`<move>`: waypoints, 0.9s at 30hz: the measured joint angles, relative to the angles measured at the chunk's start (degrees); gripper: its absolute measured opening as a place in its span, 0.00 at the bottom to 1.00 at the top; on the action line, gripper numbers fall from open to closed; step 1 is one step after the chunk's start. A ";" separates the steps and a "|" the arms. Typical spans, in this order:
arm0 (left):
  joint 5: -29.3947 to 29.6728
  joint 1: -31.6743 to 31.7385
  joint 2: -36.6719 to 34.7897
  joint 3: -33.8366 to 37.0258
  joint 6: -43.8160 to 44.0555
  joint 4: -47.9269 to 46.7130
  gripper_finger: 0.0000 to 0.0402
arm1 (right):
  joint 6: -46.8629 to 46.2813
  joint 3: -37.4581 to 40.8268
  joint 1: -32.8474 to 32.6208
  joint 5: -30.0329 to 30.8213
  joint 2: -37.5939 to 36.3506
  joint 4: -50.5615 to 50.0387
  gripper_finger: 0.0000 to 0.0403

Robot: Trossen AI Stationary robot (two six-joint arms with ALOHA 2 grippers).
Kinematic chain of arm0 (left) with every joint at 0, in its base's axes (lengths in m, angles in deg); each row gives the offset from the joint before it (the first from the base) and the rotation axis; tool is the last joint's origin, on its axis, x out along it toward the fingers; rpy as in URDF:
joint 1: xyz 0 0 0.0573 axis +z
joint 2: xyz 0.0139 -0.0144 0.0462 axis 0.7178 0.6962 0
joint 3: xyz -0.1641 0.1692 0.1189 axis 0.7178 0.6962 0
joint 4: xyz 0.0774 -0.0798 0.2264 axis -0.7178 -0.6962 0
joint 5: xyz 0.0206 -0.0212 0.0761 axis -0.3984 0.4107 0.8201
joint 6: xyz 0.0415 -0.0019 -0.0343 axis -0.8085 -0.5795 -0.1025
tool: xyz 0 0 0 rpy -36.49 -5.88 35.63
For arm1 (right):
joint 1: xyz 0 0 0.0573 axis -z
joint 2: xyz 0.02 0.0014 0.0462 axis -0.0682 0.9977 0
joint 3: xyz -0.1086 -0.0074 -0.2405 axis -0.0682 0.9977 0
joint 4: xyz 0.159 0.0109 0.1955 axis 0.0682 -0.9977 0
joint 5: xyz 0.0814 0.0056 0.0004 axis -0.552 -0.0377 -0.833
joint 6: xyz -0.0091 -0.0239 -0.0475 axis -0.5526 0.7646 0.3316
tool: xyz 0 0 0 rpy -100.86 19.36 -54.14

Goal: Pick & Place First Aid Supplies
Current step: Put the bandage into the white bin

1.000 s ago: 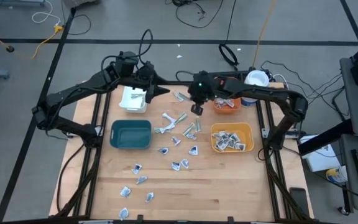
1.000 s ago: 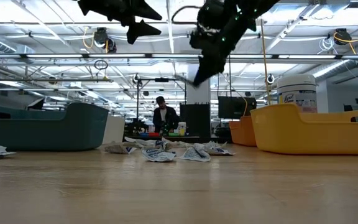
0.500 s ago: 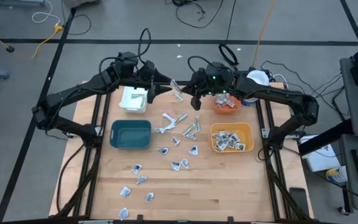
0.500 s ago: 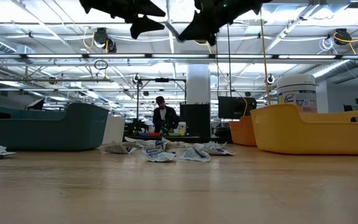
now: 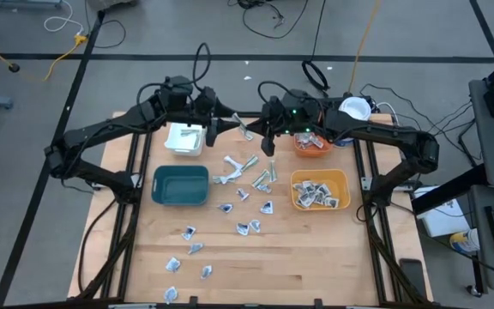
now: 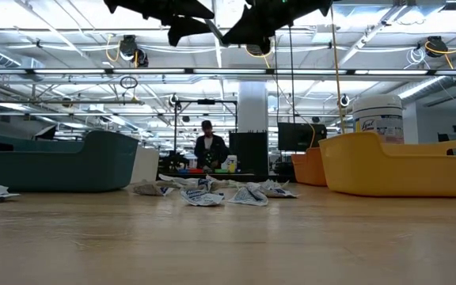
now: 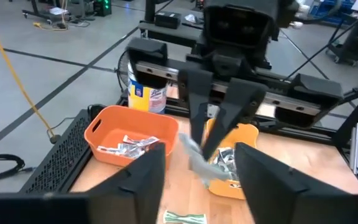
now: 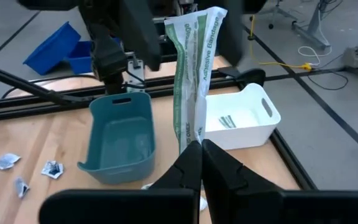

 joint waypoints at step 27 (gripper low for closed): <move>32.81 2.32 0.41 0.00 1.09 -18.60 0.00 | 3.48 -0.07 -0.22 1.73 -0.93 -1.48 0.33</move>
